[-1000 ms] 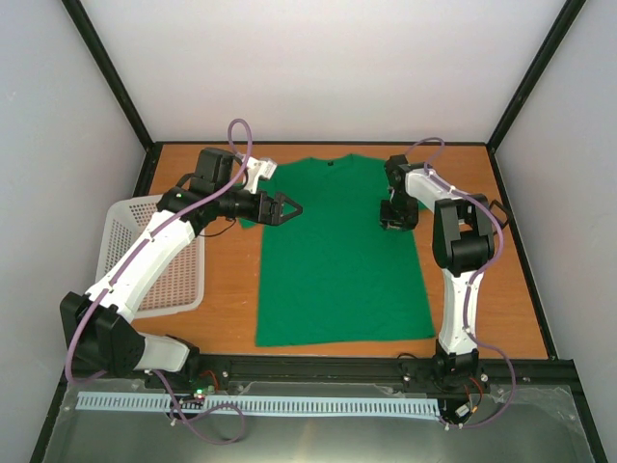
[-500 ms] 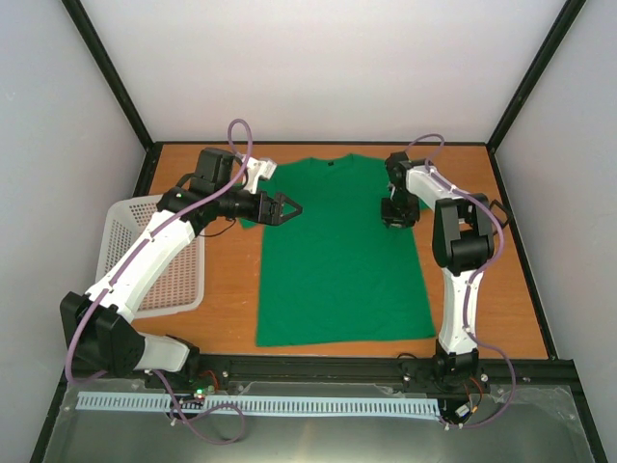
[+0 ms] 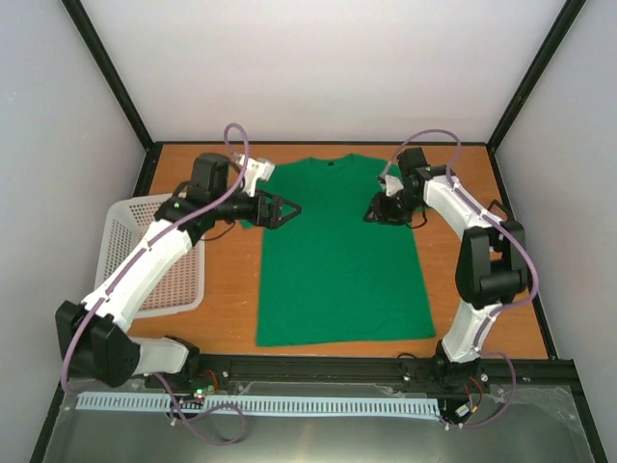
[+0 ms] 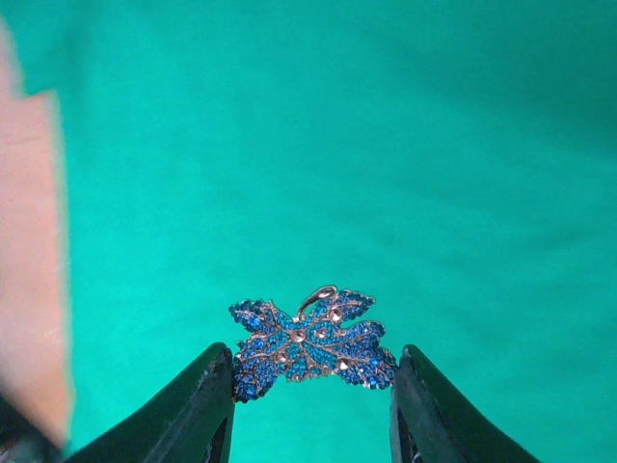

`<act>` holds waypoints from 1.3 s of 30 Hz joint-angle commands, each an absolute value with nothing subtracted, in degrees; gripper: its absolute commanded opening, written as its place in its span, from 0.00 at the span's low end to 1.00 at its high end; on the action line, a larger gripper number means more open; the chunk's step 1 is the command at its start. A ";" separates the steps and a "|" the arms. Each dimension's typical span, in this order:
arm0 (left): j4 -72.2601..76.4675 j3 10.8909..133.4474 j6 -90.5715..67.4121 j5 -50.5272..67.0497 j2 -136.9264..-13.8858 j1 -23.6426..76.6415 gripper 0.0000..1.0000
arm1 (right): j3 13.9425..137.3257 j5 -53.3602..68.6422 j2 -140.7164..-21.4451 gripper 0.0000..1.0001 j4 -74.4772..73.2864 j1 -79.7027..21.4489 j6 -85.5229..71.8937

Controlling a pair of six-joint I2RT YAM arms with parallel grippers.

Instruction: Pin the brooch onto the clothing

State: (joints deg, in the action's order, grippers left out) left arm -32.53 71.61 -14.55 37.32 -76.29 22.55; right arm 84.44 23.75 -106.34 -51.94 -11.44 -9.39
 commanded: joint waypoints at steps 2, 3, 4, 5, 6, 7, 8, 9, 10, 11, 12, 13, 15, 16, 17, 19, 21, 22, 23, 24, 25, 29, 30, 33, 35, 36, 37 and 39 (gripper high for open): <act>-10.70 57.44 -5.40 45.07 -65.75 22.94 0.96 | 76.10 52.00 -98.14 0.35 -43.70 -16.75 -5.87; -7.06 55.34 -3.22 45.90 -64.38 22.98 0.96 | 74.97 55.10 -96.79 0.35 -43.08 -17.62 -5.88; -5.16 53.56 -1.08 46.96 -63.29 23.17 0.96 | 73.86 59.06 -95.90 0.35 -42.61 -18.21 -5.89; -4.51 52.67 1.91 48.91 -62.80 23.39 0.94 | 72.53 63.48 -95.09 0.35 -42.23 -18.76 -6.04; -4.85 52.40 4.94 50.29 -62.82 23.81 0.92 | 71.73 66.46 -94.43 0.35 -42.23 -19.32 -5.81; -5.86 52.30 8.08 51.22 -63.03 24.51 0.88 | 71.26 68.92 -93.75 0.35 -42.76 -20.01 -4.98; -7.40 52.35 11.74 51.98 -63.28 25.25 0.86 | 70.66 71.00 -93.08 0.35 -43.27 -20.79 -4.06; -8.55 52.16 14.60 52.66 -63.47 25.99 0.85 | 69.65 72.69 -92.36 0.35 -42.76 -21.37 -4.17; -10.64 52.09 17.61 53.75 -63.80 26.42 0.84 | 68.79 74.15 -91.58 0.35 -40.83 -22.08 -5.45; -12.41 52.23 20.22 54.93 -64.14 26.68 0.82 | 68.27 75.37 -91.02 0.35 -40.37 -23.08 -5.69; -13.60 52.41 22.02 55.75 -64.38 26.71 0.82 | 68.21 76.06 -90.67 0.35 -40.48 -23.91 -5.50; -15.05 52.63 24.24 56.39 -64.42 26.70 0.80 | 68.08 76.51 -90.56 0.35 -40.66 -24.78 -5.46; -16.04 52.37 27.28 57.31 -64.11 26.72 0.77 | 68.00 77.37 -90.40 0.35 -40.69 -26.28 -5.67; -16.03 52.18 28.50 57.96 -64.02 26.73 0.76 | 68.01 77.73 -90.36 0.35 -40.65 -26.93 -5.71; -16.01 52.03 29.59 58.80 -64.04 26.72 0.74 | 67.98 78.23 -90.35 0.35 -40.53 -27.58 -5.79; -17.57 52.50 32.57 60.81 -64.83 26.80 0.70 | 67.79 79.32 -90.50 0.35 -40.11 -28.70 -6.01; -20.40 53.95 35.19 61.85 -65.87 26.80 0.64 | 67.70 79.51 -90.89 0.35 -39.98 -29.81 -6.11; -21.25 54.27 36.08 61.95 -66.13 26.93 0.62 | 67.78 79.46 -91.14 0.35 -40.18 -30.15 -5.98; -21.67 54.27 36.76 61.96 -66.24 27.09 0.61 | 67.83 79.52 -91.41 0.35 -40.33 -30.29 -5.90; -21.74 54.19 37.02 62.01 -66.32 27.34 0.61 | 68.02 79.62 -91.67 0.35 -40.45 -30.44 -5.93; -21.81 54.10 37.11 62.23 -66.50 27.52 0.59 | 68.46 79.69 -91.93 0.35 -40.70 -30.56 -5.78; -23.34 54.26 38.87 61.71 -67.74 28.94 0.54 | 69.81 80.18 -92.75 0.35 -41.89 -31.00 -5.10; -24.01 54.73 39.63 61.36 -68.17 29.39 0.53 | 69.94 80.28 -92.87 0.35 -42.07 -31.09 -4.93; -24.62 55.73 40.64 60.98 -69.32 29.88 0.49 | 69.96 80.26 -93.33 0.35 -42.14 -31.40 -4.84; -24.73 56.31 40.91 61.24 -69.78 29.97 0.44 | 70.17 80.16 -93.74 0.35 -42.48 -31.63 -4.52; -24.89 56.64 41.17 61.26 -70.03 30.01 0.42 | 70.26 80.23 -93.92 0.35 -42.58 -31.76 -4.41; -25.13 56.98 41.45 61.26 -70.19 30.05 0.42 | 70.43 80.24 -94.01 0.35 -42.74 -31.81 -4.28; -25.58 57.42 42.10 61.14 -70.56 30.14 0.37 | 70.62 80.32 -94.21 0.35 -43.02 -31.90 -3.97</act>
State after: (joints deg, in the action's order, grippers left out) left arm -24.16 54.06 38.35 59.81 -69.97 29.45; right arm 68.71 78.94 -93.34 -41.85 -31.16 -5.30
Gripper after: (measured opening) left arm 0.410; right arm 0.378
